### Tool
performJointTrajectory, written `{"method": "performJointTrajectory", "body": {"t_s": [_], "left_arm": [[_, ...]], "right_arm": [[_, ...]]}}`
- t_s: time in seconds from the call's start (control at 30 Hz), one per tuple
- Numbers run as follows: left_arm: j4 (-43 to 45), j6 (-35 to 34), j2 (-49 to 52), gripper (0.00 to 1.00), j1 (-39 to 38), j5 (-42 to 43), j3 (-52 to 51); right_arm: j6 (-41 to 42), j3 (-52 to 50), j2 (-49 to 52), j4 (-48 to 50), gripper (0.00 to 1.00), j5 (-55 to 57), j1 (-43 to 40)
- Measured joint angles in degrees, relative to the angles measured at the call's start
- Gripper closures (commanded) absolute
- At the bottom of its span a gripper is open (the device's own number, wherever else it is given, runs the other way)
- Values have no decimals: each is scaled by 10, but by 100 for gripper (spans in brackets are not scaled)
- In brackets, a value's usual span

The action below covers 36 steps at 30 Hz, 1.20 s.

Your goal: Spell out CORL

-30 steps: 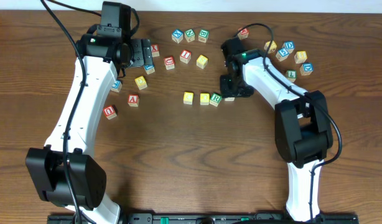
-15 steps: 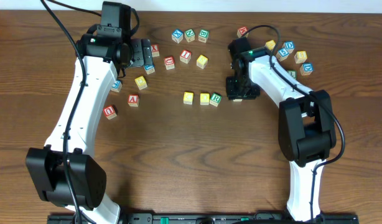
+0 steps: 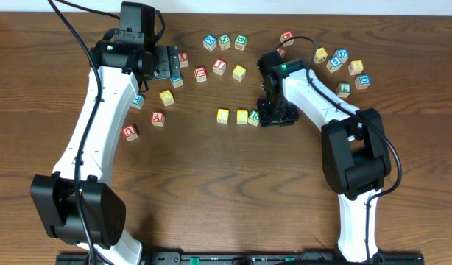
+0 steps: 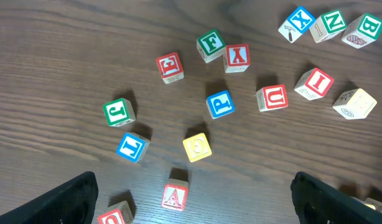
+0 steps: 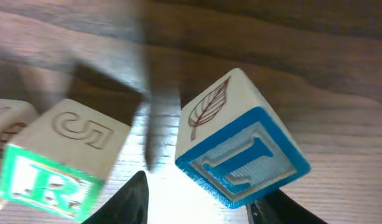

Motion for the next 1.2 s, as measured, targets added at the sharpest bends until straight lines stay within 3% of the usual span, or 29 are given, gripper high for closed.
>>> {"method": "performJointTrajectory", "body": {"t_s": [0.3,0.53,0.73,1.2], "left_arm": [[0,0,0,2,0,0,0],[0,0,0,2,0,0,0],[0,0,0,2,0,0,0],[0,0,0,3,0,0,0]], "right_arm": [[-4,0,0,22,53,-1,13],[-14,2,0,1,46,8,12],[-14,43,0,-38,46,15,12],[19,59,-7,-14,45,75,-32]]}}
